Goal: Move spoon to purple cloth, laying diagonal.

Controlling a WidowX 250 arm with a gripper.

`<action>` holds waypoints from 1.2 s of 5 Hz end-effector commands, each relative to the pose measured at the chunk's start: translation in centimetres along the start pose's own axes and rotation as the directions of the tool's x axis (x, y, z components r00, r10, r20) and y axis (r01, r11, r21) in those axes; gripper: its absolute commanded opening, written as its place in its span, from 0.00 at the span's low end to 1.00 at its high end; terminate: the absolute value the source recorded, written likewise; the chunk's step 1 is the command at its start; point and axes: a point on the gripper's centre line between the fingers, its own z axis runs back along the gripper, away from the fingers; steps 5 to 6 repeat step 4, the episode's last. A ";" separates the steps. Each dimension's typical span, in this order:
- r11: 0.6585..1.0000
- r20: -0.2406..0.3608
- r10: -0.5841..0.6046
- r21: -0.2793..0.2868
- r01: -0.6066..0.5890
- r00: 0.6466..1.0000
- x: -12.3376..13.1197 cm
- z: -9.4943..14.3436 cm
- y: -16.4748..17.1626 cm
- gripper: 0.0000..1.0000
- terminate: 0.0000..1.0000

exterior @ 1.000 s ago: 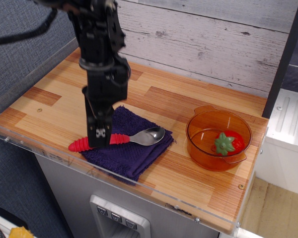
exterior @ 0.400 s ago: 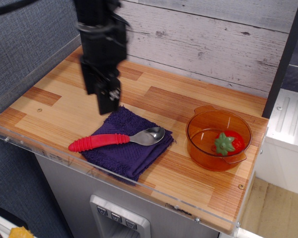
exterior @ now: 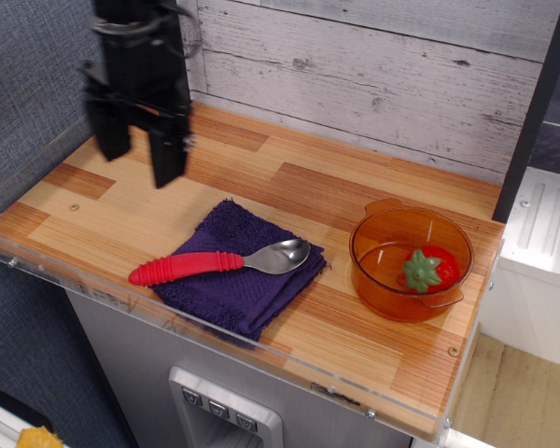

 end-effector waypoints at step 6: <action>0.976 0.058 0.200 0.074 -0.204 0.978 -4.0 0.6 7.0 1.00 1.00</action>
